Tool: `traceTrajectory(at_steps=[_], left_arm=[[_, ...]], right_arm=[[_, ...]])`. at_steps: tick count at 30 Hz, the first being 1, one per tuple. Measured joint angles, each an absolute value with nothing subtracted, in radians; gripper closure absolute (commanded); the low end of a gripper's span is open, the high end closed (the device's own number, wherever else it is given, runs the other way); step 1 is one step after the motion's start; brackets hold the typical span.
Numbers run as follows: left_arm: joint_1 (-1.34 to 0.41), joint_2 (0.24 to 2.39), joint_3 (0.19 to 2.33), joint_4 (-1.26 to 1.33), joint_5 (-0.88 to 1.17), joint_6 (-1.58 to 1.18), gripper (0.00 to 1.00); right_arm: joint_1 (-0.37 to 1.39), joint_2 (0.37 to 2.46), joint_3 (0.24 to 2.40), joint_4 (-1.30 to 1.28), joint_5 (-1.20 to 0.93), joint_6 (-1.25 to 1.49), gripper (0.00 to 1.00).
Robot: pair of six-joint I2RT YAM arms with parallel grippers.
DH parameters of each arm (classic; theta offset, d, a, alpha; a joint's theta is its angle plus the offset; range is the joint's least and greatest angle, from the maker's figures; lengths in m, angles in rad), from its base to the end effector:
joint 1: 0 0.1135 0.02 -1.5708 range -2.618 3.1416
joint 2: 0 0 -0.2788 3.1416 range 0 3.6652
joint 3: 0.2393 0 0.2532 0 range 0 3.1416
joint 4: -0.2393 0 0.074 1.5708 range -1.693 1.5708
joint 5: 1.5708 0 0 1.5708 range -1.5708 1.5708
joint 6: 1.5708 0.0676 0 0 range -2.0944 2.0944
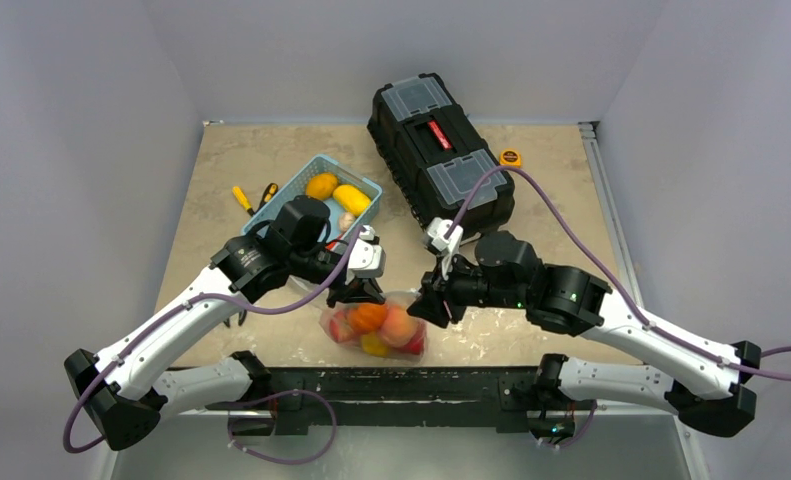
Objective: Place the food in the zip-top bag and seal the zipper
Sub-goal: Adjust the zipper food storage bag at the center of the board.
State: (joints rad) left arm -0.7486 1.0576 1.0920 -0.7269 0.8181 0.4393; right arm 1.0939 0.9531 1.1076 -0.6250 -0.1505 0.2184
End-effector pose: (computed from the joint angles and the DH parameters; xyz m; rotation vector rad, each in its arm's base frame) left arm 0.1272 -0.1855 0.3481 1.5821 1.5525 -1.0875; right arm 0.0910 0.1982 0.3741 -1.0139 1.9289 0.9445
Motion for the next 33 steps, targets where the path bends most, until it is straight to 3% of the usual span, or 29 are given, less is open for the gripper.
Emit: traceTrajectory(at_steps=[3, 5, 7, 9, 14, 18, 24, 26, 29, 33], left_arm=[[-0.748, 1.058, 1.092, -0.727, 0.818, 0.439, 0.94], [-0.749, 1.057, 1.092, -0.727, 0.818, 0.438, 0.82], [-0.749, 1.054, 1.092, -0.716, 0.818, 0.434, 0.64], [-0.749, 1.049, 1.092, -0.698, 0.820, 0.422, 0.52], [-0.749, 1.044, 1.092, -0.625, 0.840, 0.376, 0.49], [-0.749, 1.046, 1.092, -0.596, 0.851, 0.357, 0.52], [-0.749, 1.076, 1.092, -0.609, 0.868, 0.358, 0.89], [-0.749, 1.082, 1.092, -0.622, 0.868, 0.359, 0.98], [-0.749, 1.082, 1.093, -0.630, 0.869, 0.363, 1.00], [-0.749, 1.087, 1.095, -0.642, 0.869, 0.363, 1.00]], right_arm=[[1.094, 0.947, 1.076, -0.565, -0.160, 0.231, 0.90], [1.094, 0.950, 1.074, -0.540, -0.168, 0.230, 1.00], [1.094, 0.946, 1.070, -0.525, -0.175, 0.223, 1.00], [1.094, 0.934, 1.052, -0.498, -0.177, 0.219, 1.00], [1.094, 0.889, 1.002, -0.459, -0.184, 0.215, 1.00], [1.094, 0.888, 1.001, -0.438, -0.197, 0.202, 1.00], [1.094, 0.893, 1.003, -0.441, -0.201, 0.189, 0.99], [1.094, 0.902, 1.016, -0.461, -0.200, 0.188, 0.81], [1.094, 0.924, 1.054, -0.502, -0.187, 0.194, 0.57], [1.094, 0.965, 1.151, -0.572, -0.147, 0.209, 0.50]])
